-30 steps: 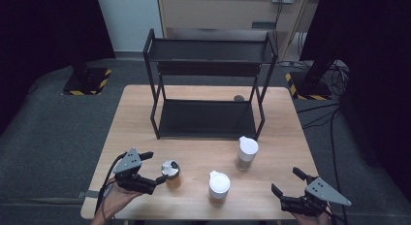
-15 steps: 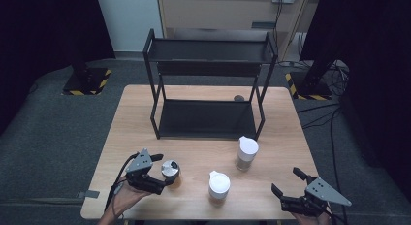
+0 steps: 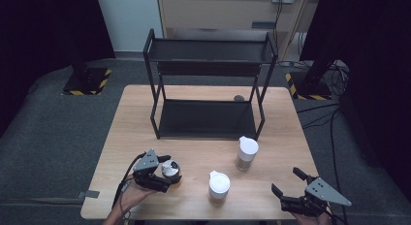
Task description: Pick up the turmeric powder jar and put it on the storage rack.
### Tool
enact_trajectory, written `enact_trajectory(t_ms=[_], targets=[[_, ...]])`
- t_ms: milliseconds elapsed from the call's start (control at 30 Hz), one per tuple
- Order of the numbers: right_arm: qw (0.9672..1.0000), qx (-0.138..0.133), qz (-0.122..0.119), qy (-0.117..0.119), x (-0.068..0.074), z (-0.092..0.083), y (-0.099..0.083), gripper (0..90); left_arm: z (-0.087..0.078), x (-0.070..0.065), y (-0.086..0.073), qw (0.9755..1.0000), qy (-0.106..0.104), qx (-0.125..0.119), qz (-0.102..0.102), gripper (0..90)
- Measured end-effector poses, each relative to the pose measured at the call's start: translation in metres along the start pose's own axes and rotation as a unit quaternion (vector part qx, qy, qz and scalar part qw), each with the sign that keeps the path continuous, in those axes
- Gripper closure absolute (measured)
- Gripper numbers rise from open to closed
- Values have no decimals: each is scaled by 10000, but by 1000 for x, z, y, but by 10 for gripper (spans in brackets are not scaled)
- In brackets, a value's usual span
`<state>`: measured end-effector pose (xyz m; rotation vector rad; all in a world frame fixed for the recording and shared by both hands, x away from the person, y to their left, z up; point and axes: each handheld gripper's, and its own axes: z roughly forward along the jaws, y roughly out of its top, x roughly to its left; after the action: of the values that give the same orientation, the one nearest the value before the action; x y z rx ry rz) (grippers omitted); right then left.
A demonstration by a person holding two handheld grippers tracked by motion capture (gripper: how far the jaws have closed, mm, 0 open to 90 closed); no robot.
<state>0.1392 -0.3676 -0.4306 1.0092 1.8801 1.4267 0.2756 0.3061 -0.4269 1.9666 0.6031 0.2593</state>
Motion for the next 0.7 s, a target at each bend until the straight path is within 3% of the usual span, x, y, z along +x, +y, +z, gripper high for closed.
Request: enact_trajectory(t_ms=[300,433,700], targets=[[10000,7,-15,-18,1,0,0,42,1,2,-11,9997,-61,-184,123,313],[10000,8,-13,-25,1,0,0,43,0,4,-19,9994,-87,-336,96,320],[10000,-1,-7,-29,1,0,0,43,0,2,-17,9993,-69,-310,207,324]])
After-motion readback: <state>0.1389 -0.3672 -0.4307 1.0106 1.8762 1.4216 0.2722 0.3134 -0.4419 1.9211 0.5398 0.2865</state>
